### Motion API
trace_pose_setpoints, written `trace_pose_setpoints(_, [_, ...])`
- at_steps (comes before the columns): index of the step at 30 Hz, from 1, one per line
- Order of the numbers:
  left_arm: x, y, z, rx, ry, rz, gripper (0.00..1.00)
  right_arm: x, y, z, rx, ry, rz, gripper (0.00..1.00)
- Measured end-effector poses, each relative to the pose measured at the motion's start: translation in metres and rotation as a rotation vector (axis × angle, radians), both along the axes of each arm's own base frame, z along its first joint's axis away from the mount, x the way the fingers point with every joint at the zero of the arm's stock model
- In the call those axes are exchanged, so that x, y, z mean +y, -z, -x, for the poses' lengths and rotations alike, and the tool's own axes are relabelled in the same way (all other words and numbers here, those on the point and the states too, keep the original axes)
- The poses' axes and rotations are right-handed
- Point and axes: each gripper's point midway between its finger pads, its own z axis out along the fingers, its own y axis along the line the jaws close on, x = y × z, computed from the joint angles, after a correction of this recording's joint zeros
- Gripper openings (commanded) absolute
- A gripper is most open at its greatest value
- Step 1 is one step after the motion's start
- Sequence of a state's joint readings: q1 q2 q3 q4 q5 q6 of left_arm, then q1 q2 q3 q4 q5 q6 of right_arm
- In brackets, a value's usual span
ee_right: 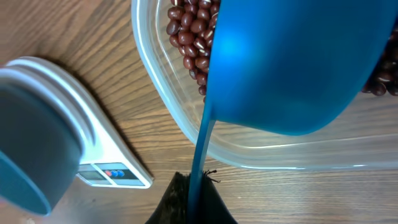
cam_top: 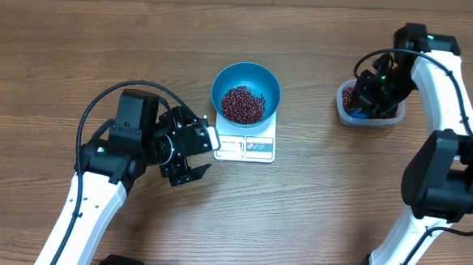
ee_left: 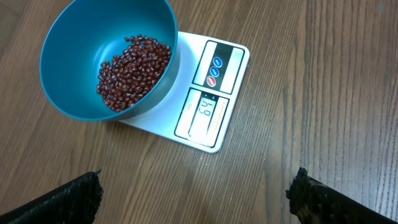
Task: Scoop item into bowl and weigh 150g on scale
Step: 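Lower the scoop with the right gripper into the bean tub, then drag the scoop through the red beans and lift it with the right gripper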
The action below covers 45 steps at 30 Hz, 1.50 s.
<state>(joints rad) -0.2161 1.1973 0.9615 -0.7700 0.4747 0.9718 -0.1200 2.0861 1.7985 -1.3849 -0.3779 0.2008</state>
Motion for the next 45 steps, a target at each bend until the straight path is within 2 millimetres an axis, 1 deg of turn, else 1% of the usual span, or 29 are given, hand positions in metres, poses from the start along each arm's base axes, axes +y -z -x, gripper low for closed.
trace_pose_setpoints(9, [0.0,0.0,0.0,0.0,0.0,0.0,1.0,-0.007,-0.004,0.004,-0.003,-0.005,-0.056,0.04])
trace_pose_setpoints(20, [0.0,0.0,0.0,0.0,0.0,0.0,0.99,-0.03,-0.012,0.013,-0.008,0.029,-0.155,0.04])
trace_pose_setpoints(24, [0.0,0.0,0.0,0.0,0.0,0.0,1.0,-0.035,-0.015,0.017,-0.008,0.031,-0.178,0.04])
trace_pose_setpoints(33, [0.0,0.0,0.0,0.0,0.0,0.0,0.99,-0.034,-0.016,0.019,-0.012,0.011,-0.194,0.04])
trace_pose_setpoints(40, [0.0,0.0,0.0,0.0,0.0,0.0,1.0,-0.03,-0.021,0.016,-0.037,0.013,-0.244,0.04])
trace_pose_setpoints(45, [0.0,0.0,0.0,0.0,0.0,0.0,0.99,-0.037,-0.024,0.016,-0.05,0.036,-0.271,0.04])
